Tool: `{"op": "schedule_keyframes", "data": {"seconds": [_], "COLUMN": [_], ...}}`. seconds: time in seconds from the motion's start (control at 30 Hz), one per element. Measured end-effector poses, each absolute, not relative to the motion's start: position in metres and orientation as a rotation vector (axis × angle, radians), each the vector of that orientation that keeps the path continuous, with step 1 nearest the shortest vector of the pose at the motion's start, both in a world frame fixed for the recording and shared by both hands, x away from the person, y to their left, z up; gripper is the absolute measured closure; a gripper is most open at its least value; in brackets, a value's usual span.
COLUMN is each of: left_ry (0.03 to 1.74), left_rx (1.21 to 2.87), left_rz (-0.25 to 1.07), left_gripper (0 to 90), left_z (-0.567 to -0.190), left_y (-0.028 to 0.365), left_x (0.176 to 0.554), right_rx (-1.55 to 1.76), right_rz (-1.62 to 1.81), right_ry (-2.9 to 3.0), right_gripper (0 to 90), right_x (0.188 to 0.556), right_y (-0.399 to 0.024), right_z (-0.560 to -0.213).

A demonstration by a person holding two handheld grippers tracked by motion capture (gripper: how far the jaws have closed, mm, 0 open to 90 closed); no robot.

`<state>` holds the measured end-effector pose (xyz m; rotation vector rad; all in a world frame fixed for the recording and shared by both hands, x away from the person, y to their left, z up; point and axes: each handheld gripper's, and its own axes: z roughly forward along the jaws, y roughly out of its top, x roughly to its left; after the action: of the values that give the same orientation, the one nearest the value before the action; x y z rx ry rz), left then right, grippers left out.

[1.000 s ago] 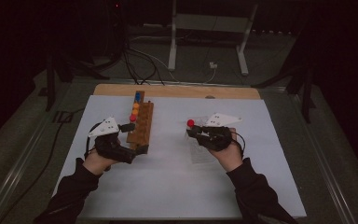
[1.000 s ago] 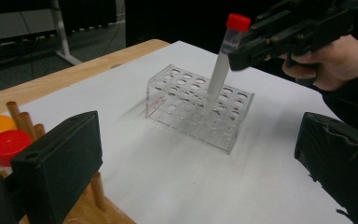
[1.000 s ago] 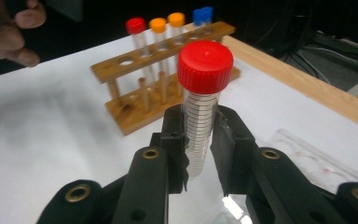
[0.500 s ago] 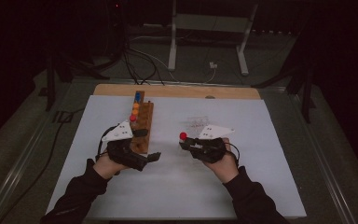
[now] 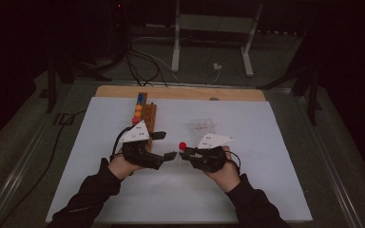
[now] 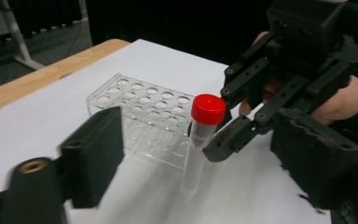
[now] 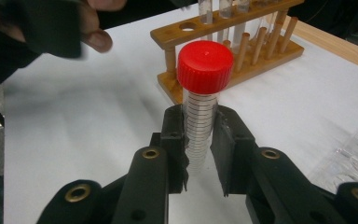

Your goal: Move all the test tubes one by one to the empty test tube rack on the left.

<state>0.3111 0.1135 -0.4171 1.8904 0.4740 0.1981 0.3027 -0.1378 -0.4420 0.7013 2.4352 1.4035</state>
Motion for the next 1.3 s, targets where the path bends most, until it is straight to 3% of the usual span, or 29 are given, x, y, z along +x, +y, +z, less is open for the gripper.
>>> {"op": "schedule_keyframes", "data": {"seconds": [0.27, 0.83, 1.17, 1.3], "left_ry": [0.460, 0.410, 0.399, 0.410], "left_rx": [1.899, 1.939, 1.931, 1.920], "left_rz": [0.189, 0.170, 0.184, 0.193], "left_gripper": [41.3, 69.8, 71.5, 71.5], "left_z": [-0.418, -0.422, -0.419, -0.412], "left_y": [0.102, 0.084, 0.085, 0.091], "left_x": [0.314, 0.320, 0.324, 0.327], "right_rx": [0.687, 0.686, 0.693, 0.693], "right_rz": [1.409, 1.411, 1.406, 1.406], "right_ry": [2.434, 2.428, 2.412, 2.399], "right_gripper": [74.9, 74.9, 73.7, 63.5], "right_x": [0.301, 0.300, 0.300, 0.301], "right_y": [-0.137, -0.138, -0.140, -0.142], "right_z": [-0.440, -0.438, -0.435, -0.433]}}
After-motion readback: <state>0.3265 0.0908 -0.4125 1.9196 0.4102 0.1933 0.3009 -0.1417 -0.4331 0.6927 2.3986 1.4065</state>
